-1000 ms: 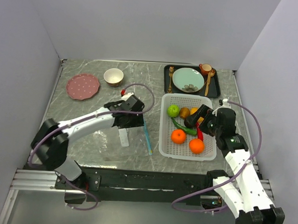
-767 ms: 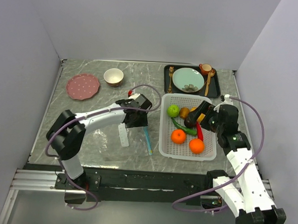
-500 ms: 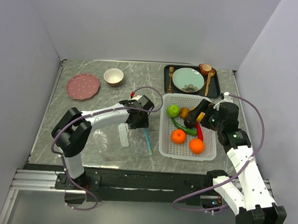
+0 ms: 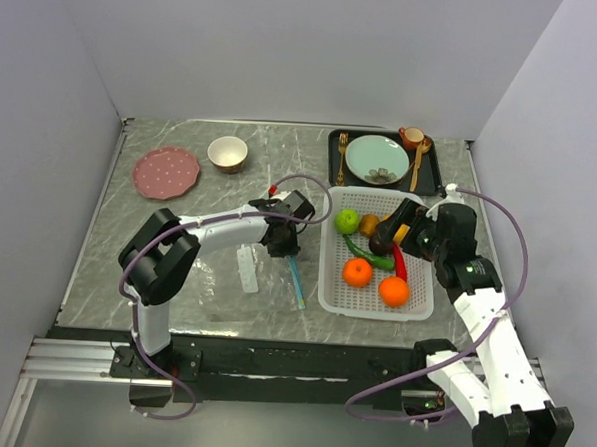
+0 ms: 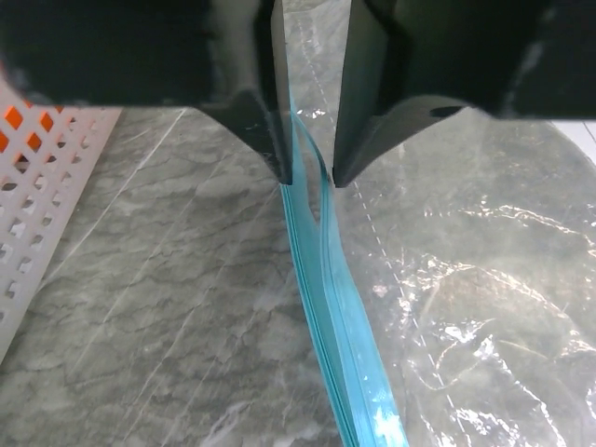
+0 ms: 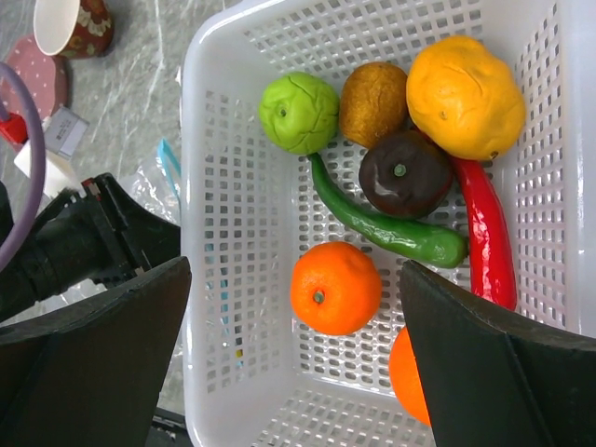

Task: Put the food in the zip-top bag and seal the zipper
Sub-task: Pick up the zipper food storage bag at the center of the board.

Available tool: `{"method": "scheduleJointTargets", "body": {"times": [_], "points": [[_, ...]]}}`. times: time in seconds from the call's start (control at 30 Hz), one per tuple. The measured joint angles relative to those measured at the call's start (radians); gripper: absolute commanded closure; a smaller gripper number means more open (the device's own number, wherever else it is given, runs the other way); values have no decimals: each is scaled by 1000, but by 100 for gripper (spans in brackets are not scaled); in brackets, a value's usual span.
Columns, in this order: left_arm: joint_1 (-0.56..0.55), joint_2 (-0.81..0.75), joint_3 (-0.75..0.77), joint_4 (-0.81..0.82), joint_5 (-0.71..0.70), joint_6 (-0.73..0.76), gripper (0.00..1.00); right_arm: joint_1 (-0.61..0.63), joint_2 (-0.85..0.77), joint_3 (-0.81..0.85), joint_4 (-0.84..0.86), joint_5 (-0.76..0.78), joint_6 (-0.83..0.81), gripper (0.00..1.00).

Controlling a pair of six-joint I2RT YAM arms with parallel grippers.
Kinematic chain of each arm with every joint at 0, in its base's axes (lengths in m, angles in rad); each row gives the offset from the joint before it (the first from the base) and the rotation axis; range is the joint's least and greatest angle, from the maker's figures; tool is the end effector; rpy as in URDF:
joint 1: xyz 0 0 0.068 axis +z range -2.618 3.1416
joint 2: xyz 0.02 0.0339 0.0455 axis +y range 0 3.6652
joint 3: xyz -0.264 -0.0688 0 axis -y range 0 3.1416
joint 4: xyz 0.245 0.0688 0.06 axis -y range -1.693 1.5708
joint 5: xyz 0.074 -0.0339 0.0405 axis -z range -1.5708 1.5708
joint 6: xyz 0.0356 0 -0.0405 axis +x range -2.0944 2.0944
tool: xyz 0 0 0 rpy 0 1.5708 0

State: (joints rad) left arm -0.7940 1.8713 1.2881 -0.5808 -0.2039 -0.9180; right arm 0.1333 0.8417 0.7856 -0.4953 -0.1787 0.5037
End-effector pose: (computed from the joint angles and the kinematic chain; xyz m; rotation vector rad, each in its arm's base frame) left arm 0.2707 -0.2651 0.1809 -0.2253 2.7046 -0.2407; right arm 0.1825 0.0309 0.2994 0.2917 2.1452 0.5624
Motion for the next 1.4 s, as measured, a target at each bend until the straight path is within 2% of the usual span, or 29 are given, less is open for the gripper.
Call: {"method": "scheduleJointTargets", "body": {"times": [0.2, 0.53, 0.73, 0.9, 1.03, 1.33, 1.4], "points": [[0, 0, 2, -2, -2, -8, 99, 0, 13, 0, 0, 0, -5, 0], [0, -17, 2, -20, -4, 0, 99, 0, 13, 0, 3, -67, -8, 1], [0, -190, -35, -21, -3, 21, 99, 34, 44, 2, 47, -145, 6, 6], [0, -353, -54, -14, -3, 50, 99, 138, 137, 42, 71, -147, 28, 13], [0, -384, -58, -14, -4, 68, 99, 222, 220, 79, 127, -156, 58, 20], [0, -446, -125, -10, -3, 71, 99, 397, 413, 151, 215, -157, 114, 23], [0, -457, -125, -7, -3, 71, 99, 424, 445, 160, 223, -157, 121, 28]]}}
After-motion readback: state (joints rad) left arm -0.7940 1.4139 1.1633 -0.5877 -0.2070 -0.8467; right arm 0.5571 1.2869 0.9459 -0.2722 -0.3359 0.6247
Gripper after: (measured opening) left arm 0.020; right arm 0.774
